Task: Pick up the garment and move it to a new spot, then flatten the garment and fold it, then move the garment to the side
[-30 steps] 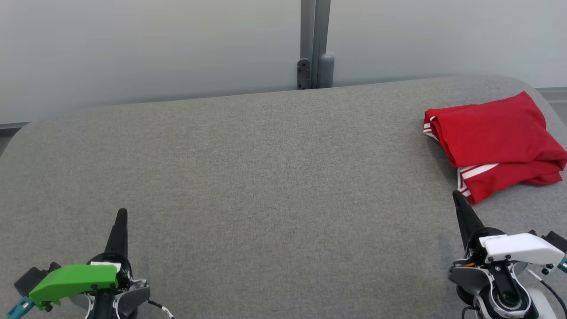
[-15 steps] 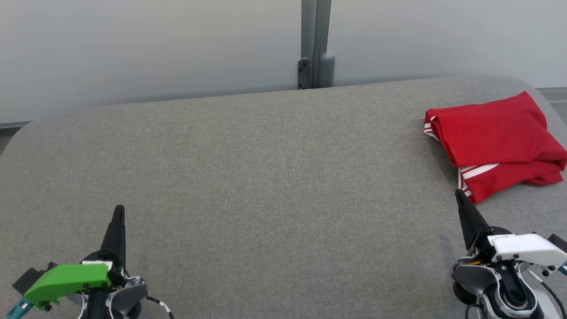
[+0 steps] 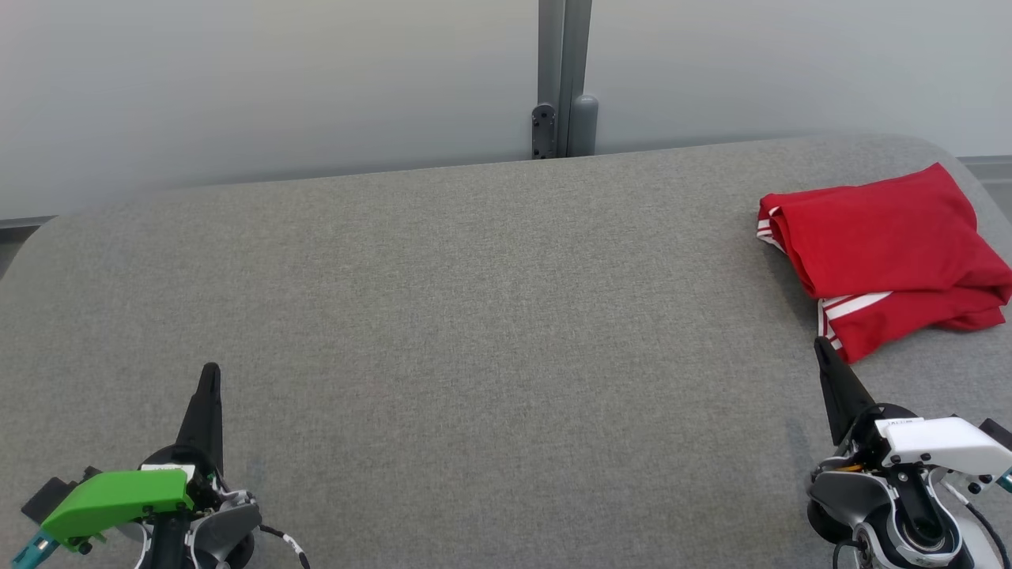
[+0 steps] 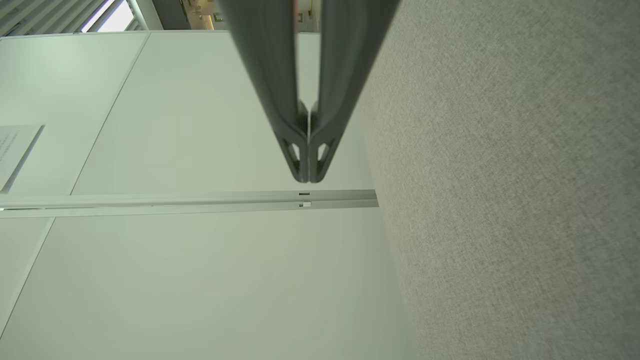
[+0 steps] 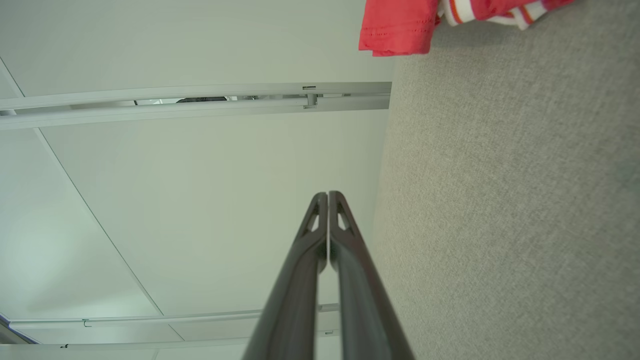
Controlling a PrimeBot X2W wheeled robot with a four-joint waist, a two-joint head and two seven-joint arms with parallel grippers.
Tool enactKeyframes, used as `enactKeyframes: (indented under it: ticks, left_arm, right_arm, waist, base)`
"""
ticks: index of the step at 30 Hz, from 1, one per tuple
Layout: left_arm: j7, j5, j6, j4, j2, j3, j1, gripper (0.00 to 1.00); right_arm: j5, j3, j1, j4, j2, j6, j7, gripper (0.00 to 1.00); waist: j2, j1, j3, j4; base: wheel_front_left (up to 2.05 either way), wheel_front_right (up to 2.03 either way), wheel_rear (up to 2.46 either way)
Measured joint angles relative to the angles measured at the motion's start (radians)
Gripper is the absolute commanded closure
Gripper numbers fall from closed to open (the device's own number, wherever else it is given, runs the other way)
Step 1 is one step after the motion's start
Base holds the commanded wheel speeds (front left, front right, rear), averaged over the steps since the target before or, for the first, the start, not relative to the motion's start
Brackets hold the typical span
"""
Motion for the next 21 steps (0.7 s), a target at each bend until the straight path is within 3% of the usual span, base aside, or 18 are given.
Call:
enactKeyframes:
  ticks: [21]
  left_arm:
    - [0.0, 0.0, 0.0, 0.0, 0.0, 0.0, 0.0, 1.0]
  right_arm:
    - [0.0, -0.002, 0.0, 0.0, 0.001, 0.0, 0.001, 1.0]
  waist:
    - [0.0, 0.0, 0.0, 0.0]
  base:
    - [0.0, 0.0, 0.0]
